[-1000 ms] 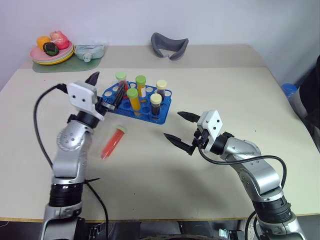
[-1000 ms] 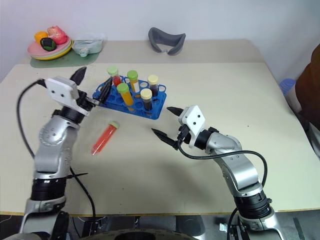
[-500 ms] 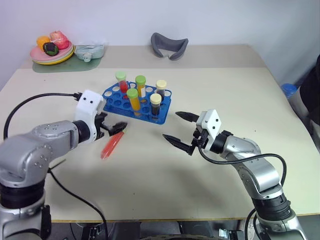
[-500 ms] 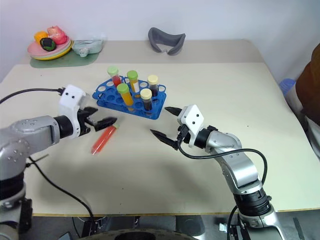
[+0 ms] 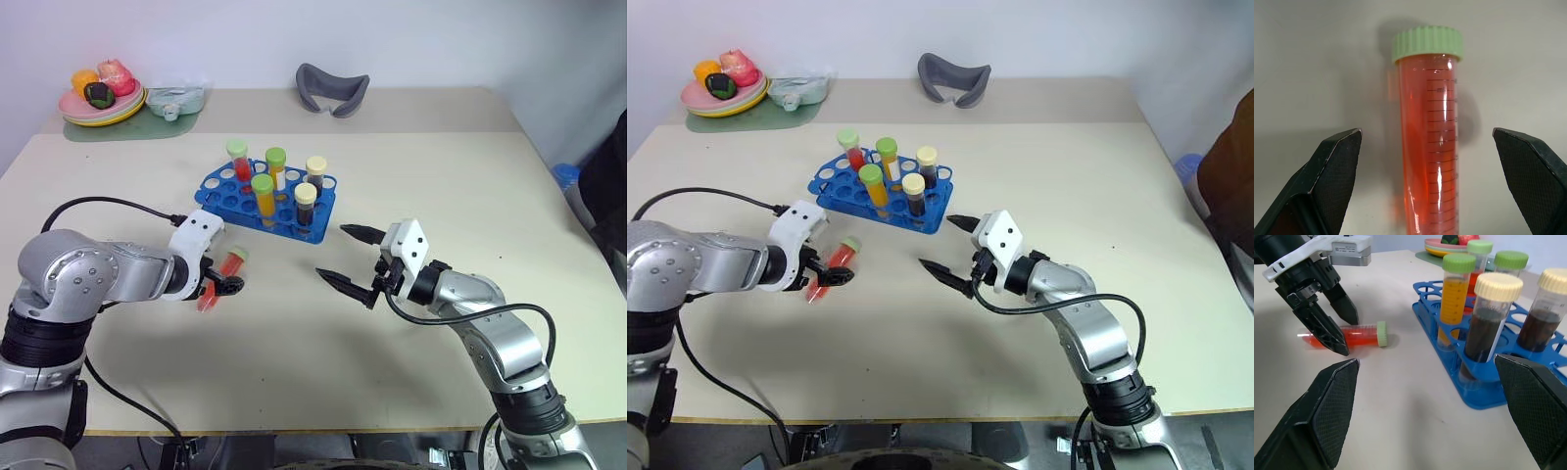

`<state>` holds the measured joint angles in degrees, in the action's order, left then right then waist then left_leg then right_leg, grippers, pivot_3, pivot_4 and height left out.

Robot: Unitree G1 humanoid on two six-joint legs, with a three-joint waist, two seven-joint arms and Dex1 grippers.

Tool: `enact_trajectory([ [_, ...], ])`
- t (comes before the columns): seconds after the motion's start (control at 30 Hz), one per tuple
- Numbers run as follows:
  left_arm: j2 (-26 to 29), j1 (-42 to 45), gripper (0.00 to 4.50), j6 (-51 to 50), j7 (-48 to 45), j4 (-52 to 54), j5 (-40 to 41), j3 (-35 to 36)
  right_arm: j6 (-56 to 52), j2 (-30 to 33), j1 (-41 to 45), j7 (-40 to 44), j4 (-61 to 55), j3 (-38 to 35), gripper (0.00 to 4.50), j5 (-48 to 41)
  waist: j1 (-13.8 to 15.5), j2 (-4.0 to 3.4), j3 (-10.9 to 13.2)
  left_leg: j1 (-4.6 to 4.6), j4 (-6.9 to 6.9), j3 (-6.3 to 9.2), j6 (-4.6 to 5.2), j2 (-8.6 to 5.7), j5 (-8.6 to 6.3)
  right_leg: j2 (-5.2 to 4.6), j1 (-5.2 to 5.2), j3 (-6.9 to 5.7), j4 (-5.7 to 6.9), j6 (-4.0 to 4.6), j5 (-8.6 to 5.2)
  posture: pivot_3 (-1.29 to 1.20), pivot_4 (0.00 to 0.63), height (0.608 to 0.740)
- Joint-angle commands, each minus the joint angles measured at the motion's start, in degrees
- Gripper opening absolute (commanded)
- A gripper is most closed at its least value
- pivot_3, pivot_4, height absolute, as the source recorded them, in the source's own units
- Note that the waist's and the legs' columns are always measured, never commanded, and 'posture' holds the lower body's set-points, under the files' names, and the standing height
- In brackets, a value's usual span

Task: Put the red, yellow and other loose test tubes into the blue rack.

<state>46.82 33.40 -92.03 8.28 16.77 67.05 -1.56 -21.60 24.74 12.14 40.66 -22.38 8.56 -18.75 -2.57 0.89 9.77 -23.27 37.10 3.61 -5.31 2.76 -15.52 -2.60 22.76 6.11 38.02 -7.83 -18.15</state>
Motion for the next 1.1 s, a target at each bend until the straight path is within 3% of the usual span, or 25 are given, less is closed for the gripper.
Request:
enact_trajectory([
  [0.03, 0.7, 2.4, 4.38, -0.5, 4.1, -1.0, 1.1, -2.2, 1.1, -0.5, -0.1, -0.7, -2.7, 0.0, 4.5, 0.0, 0.0, 0.0, 0.0, 0.0, 0.01, 0.0, 0.0, 0.0, 0.0, 0.0, 0.0, 0.0, 0.0, 0.0, 0.0, 0.0, 0.15, 0.74],
  [0.13, 1.0, 3.2, 4.38, -0.5, 5.8, -2.2, 0.5, -3.8, 1.1, -0.6, -0.5, -1.3, -2.9, 0.1, 4.5, 0.0, -0.1, 0.0, 0.0, 0.0, 0.0, 0.0, -0.01, 0.0, 0.0, 0.01, 0.01, 0.0, 0.0, 0.0, 0.0, 0.0, 0.15, 0.74],
  [0.23, 1.7, 3.8, 3.53, -0.5, 6.4, -2.7, -0.4, -5.1, 1.1, -0.6, -0.7, -1.6, -3.2, 0.2, 4.5, 0.0, 0.0, 0.0, 0.0, 0.0, 0.0, -0.01, -0.01, 0.0, 0.0, 0.01, 0.01, 0.0, 0.0, 0.0, 0.0, 0.0, 0.15, 0.74],
  [0.3, 1.8, 4.2, 2.62, -0.5, 6.3, -2.9, -0.6, -5.4, 1.0, -0.5, -0.8, -1.7, -3.3, 0.2, 4.5, 0.0, 0.0, 0.0, 0.0, 0.0, 0.0, -0.01, -0.01, -0.01, 0.01, 0.0, 0.01, 0.0, 0.0, 0.0, 0.0, 0.0, 0.15, 0.74],
  [0.6, 1.9, 4.7, 2.62, -0.5, 5.7, -3.7, -2.8, -5.4, 1.1, -0.3, -0.7, -1.8, -3.3, 0.1, 4.5, -0.2, 0.0, 0.0, 0.0, 0.0, 0.0, -0.01, -0.02, -0.01, 0.01, 0.01, 0.01, 0.0, 0.0, 0.0, 0.0, 0.0, 0.15, 0.74],
  [0.7, 2.0, 4.4, 1.72, -0.5, 5.7, -3.5, -3.8, -5.2, 1.1, -0.4, -0.6, -1.7, -3.2, 0.3, 4.5, -0.2, 0.0, 0.0, 0.0, 0.0, 0.0, -0.01, -0.02, -0.01, 0.01, 0.01, 0.01, 0.0, 0.0, 0.0, 0.0, 0.0, 0.15, 0.74],
  [0.77, 2.2, 4.5, 0.84, -0.5, 5.7, -3.5, -4.4, -5.2, 1.1, -0.4, -0.4, -1.7, -3.1, 0.3, 4.5, -0.2, 0.0, 0.0, 0.0, 0.0, 0.0, -0.01, -0.01, -0.01, 0.01, 0.01, 0.01, 0.0, 0.0, 0.0, 0.0, 0.0, 0.15, 0.74],
  [0.93, 2.7, 4.8, 0.75, -0.5, 5.8, -3.6, -5.8, -3.2, 1.1, -0.4, -0.3, -1.6, -3.0, 0.3, 4.5, -0.3, 0.0, 0.0, 0.0, 0.0, 0.0, -0.01, -0.01, -0.01, 0.01, 0.01, 0.01, 0.0, 0.0, 0.0, 0.0, 0.0, 0.15, 0.74],
  [1.03, 1.7, 7.0, 0.75, 0.3, 6.5, -3.6, -10.6, 1.3, 1.0, -0.4, -0.3, -1.6, -3.0, 0.3, 4.5, -0.4, 0.0, 0.0, 0.0, 0.0, 0.0, -0.01, -0.01, -0.01, 0.01, 0.01, 0.01, 0.0, -0.01, 0.0, 0.0, 0.0, 0.15, 0.74],
  [1.1, 0.5, 8.3, 0.75, 8.2, 5.5, -3.2, -15.5, 4.9, 1.0, -0.4, -0.2, -1.5, -2.9, 0.3, 4.5, -0.4, 0.1, 0.0, 0.0, -0.02, 0.0, -0.01, -0.02, -0.01, 0.01, 0.02, 0.02, 0.0, -0.01, 0.0, 0.0, 0.0, 0.15, 0.74],
])
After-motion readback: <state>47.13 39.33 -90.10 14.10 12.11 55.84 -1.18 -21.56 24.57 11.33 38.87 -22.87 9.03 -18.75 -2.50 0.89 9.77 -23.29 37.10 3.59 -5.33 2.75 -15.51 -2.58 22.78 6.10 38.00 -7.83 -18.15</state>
